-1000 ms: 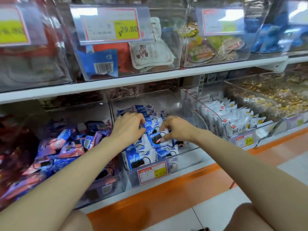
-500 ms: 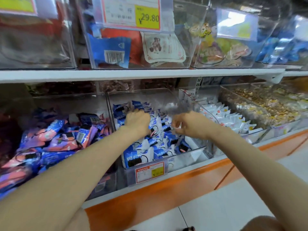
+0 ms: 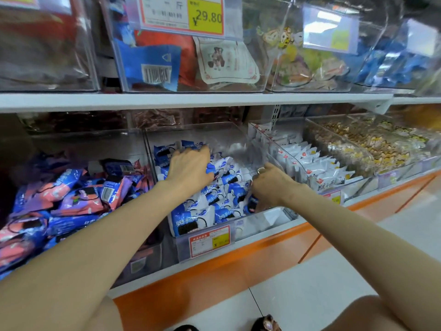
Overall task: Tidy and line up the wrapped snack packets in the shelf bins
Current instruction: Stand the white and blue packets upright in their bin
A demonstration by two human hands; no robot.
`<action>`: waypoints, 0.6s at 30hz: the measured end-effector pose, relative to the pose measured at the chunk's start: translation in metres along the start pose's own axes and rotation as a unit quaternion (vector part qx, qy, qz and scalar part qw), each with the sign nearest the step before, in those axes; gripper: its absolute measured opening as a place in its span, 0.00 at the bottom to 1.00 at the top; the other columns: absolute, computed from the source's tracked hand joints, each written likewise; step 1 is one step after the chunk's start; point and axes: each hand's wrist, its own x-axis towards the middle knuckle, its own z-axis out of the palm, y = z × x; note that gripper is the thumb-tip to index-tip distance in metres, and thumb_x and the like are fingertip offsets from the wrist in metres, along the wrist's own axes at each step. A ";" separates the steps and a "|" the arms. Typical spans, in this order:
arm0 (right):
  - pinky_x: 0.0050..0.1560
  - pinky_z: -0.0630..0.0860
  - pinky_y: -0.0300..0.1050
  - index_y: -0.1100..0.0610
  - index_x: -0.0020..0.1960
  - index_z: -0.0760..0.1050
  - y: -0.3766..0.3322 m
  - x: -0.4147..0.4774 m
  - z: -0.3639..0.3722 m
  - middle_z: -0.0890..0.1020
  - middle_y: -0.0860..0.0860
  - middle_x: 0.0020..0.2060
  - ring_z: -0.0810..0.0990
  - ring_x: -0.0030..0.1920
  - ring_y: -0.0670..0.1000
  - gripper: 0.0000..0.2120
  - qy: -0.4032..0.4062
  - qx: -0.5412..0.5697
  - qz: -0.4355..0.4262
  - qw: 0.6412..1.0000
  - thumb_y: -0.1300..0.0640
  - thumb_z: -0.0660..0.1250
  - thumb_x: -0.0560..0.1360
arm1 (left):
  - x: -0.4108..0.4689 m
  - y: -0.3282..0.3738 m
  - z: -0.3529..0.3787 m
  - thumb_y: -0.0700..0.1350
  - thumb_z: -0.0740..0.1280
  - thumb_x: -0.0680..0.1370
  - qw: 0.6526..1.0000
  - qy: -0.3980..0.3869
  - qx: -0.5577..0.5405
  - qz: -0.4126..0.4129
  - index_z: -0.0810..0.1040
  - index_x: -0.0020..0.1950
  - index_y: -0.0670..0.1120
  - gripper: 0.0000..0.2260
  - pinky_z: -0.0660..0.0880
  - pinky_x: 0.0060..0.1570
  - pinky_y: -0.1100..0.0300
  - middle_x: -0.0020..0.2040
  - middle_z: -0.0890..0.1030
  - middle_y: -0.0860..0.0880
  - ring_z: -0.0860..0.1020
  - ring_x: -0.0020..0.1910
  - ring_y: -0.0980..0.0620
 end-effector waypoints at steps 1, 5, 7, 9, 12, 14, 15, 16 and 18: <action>0.58 0.64 0.46 0.53 0.49 0.78 0.001 0.000 0.000 0.82 0.49 0.47 0.77 0.52 0.52 0.13 0.000 0.012 -0.004 1.000 0.44 0.62 0.75 | -0.001 0.000 -0.001 0.48 0.66 0.75 1.000 0.000 -0.016 -0.001 0.71 0.56 0.45 0.13 0.67 0.52 0.55 0.45 0.79 0.47 0.77 0.48 0.46; 0.59 0.65 0.45 0.50 0.49 0.74 0.006 0.001 0.000 0.82 0.48 0.46 0.78 0.49 0.51 0.08 -0.018 0.117 -0.017 0.993 0.49 0.66 0.73 | -0.005 -0.004 -0.006 0.49 0.67 0.74 0.996 -0.022 -0.085 -0.010 0.70 0.54 0.47 0.12 0.67 0.44 0.57 0.46 0.79 0.49 0.77 0.46 0.47; 0.59 0.69 0.47 0.48 0.47 0.71 0.006 0.002 0.002 0.81 0.48 0.46 0.77 0.48 0.52 0.07 -0.030 0.165 -0.022 0.986 0.49 0.67 0.72 | -0.007 -0.005 -0.008 0.49 0.68 0.74 0.993 -0.037 -0.113 -0.012 0.70 0.54 0.48 0.12 0.69 0.42 0.58 0.47 0.79 0.49 0.77 0.47 0.48; 0.57 0.71 0.49 0.49 0.46 0.68 0.005 0.003 0.004 0.80 0.48 0.45 0.77 0.47 0.53 0.08 -0.046 0.189 -0.027 0.980 0.50 0.66 0.72 | -0.010 -0.007 -0.010 0.48 0.68 0.74 0.989 -0.048 -0.138 -0.013 0.69 0.51 0.49 0.11 0.71 0.43 0.56 0.48 0.80 0.49 0.77 0.48 0.48; 0.46 0.70 0.46 0.50 0.48 0.65 0.005 0.006 0.004 0.75 0.50 0.42 0.74 0.44 0.54 0.12 -0.046 0.212 -0.022 0.976 0.55 0.68 0.71 | -0.011 -0.010 -0.012 0.48 0.69 0.74 0.983 -0.059 -0.174 -0.023 0.68 0.49 0.50 0.11 0.74 0.45 0.53 0.46 0.81 0.47 0.78 0.46 0.48; 0.45 0.70 0.48 0.52 0.52 0.66 0.004 0.009 0.004 0.75 0.52 0.43 0.74 0.45 0.55 0.15 -0.042 0.223 -0.014 0.974 0.57 0.69 0.71 | -0.011 -0.012 -0.014 0.48 0.69 0.74 0.975 -0.070 -0.206 -0.035 0.68 0.49 0.49 0.10 0.75 0.46 0.51 0.45 0.81 0.45 0.78 0.45 0.47; 0.47 0.71 0.49 0.53 0.55 0.66 0.004 0.011 0.003 0.76 0.53 0.45 0.74 0.46 0.55 0.17 -0.041 0.221 -0.012 0.974 0.57 0.70 0.71 | -0.011 -0.012 -0.014 0.48 0.69 0.74 0.973 -0.073 -0.215 -0.039 0.68 0.48 0.49 0.10 0.75 0.47 0.50 0.44 0.81 0.45 0.78 0.46 0.47; 0.50 0.72 0.50 0.54 0.58 0.66 0.003 0.012 0.003 0.77 0.54 0.47 0.74 0.48 0.56 0.18 -0.040 0.216 -0.011 0.976 0.56 0.70 0.72 | -0.011 -0.013 -0.014 0.48 0.69 0.74 0.972 -0.074 -0.221 -0.041 0.69 0.48 0.49 0.11 0.75 0.48 0.49 0.44 0.81 0.45 0.78 0.46 0.47; 0.56 0.71 0.50 0.53 0.60 0.67 0.002 0.015 0.003 0.77 0.54 0.51 0.74 0.52 0.55 0.19 -0.025 0.203 -0.011 0.979 0.57 0.69 0.72 | -0.010 -0.013 -0.014 0.48 0.70 0.74 0.970 -0.075 -0.229 -0.041 0.69 0.48 0.49 0.11 0.75 0.49 0.48 0.44 0.81 0.44 0.78 0.45 0.47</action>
